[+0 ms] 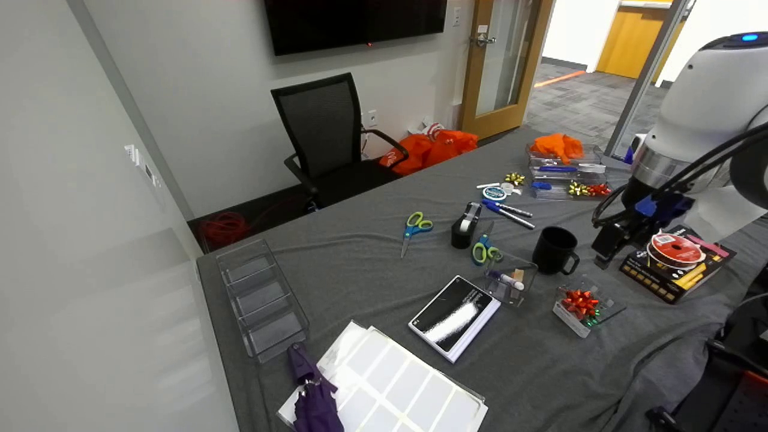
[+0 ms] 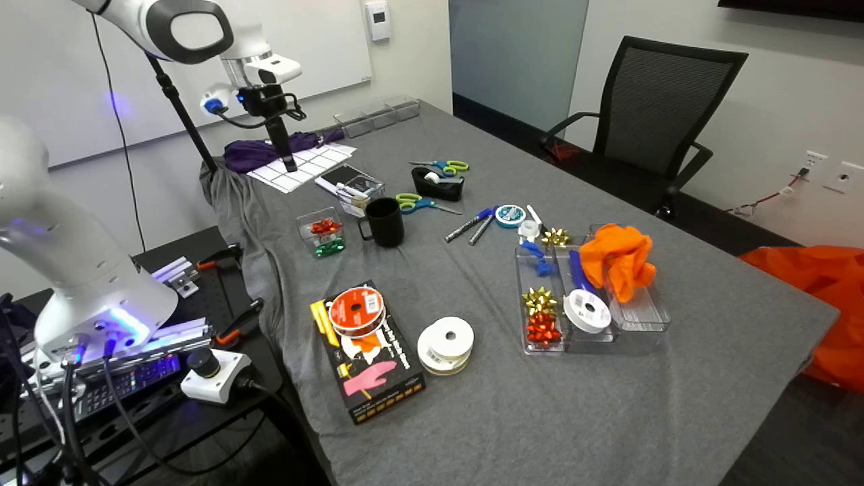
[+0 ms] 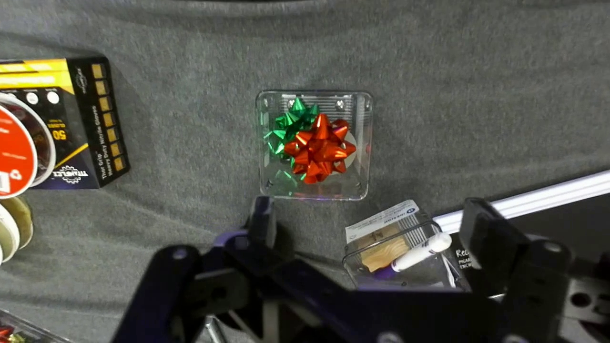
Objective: Remove the green and red ribbons from the clear case and put them in the bottom compartment of the clear case on the front right
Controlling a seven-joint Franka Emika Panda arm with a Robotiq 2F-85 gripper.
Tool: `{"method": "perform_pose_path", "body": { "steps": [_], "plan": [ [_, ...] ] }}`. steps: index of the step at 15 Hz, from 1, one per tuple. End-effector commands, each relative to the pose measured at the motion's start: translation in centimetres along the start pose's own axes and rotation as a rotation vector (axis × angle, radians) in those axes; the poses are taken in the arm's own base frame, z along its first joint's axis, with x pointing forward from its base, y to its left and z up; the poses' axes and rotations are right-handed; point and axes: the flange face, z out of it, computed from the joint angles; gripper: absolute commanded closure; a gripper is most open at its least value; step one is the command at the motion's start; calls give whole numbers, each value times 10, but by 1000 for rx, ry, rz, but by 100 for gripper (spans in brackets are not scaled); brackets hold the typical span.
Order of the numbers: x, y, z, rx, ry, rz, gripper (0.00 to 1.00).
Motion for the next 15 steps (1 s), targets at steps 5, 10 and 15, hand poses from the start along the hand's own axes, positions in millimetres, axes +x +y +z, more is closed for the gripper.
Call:
{"method": "perform_pose_path", "body": {
  "steps": [5,10,15],
  "plan": [
    [6,5,16,7,21,14,0],
    [12,8,32,62,44,25,0],
    [18,12,63,69,49,46,0]
  ]
}}
